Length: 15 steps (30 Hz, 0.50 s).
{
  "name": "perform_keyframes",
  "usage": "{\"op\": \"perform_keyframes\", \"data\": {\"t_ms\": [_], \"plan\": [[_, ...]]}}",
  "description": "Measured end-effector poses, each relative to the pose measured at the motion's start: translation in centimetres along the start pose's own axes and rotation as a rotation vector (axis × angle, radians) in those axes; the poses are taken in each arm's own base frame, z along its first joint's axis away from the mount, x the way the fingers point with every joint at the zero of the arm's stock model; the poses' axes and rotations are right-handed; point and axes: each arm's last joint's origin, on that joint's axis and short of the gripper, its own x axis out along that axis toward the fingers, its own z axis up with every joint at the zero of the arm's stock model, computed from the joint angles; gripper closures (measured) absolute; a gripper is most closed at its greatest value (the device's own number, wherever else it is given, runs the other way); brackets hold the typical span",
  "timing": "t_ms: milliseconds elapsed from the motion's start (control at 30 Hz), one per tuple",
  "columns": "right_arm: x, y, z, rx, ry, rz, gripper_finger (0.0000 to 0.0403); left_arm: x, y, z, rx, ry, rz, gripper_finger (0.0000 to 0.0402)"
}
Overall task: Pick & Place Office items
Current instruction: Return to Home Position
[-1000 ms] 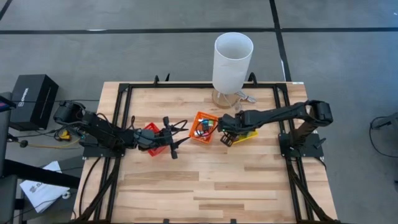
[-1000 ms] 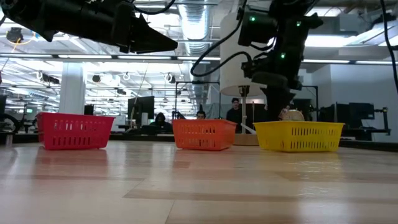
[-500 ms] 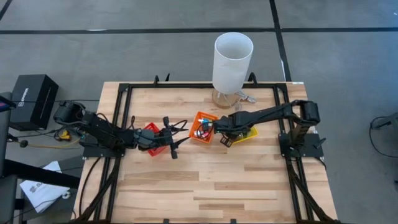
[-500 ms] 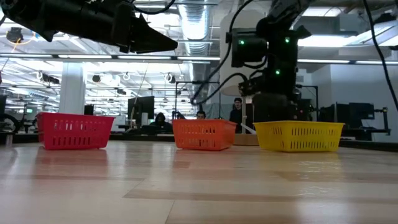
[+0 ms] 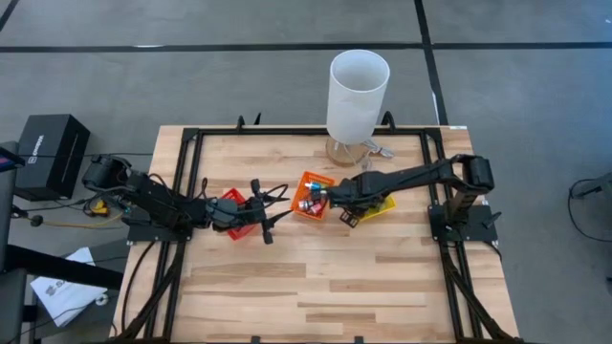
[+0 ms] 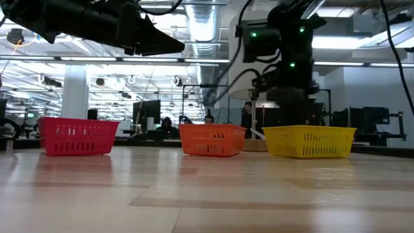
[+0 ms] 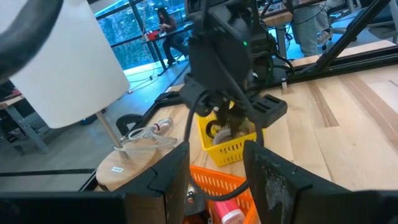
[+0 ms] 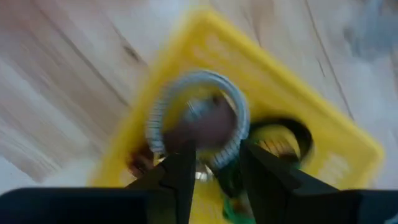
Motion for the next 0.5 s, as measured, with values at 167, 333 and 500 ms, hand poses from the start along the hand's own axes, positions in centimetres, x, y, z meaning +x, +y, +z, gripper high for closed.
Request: {"op": "perform_keyframes", "data": {"t_ms": [167,333,500], "plan": [[-1.0,-0.2,-1.0,0.000,-0.016,-0.082,0.0274,0.0,0.0,0.0,0.000,0.000,0.000,0.0257],[-3.1,0.6,-1.8,-0.147,-0.175,-0.112,0.0269,-0.2,-0.3,0.1,0.000,-0.007,-0.014,0.0257],[-6.1,0.3,-3.1,-0.347,-0.331,-0.216,0.0270,-0.6,-0.5,0.5,0.003,-0.027,-0.027,0.0257]]}}
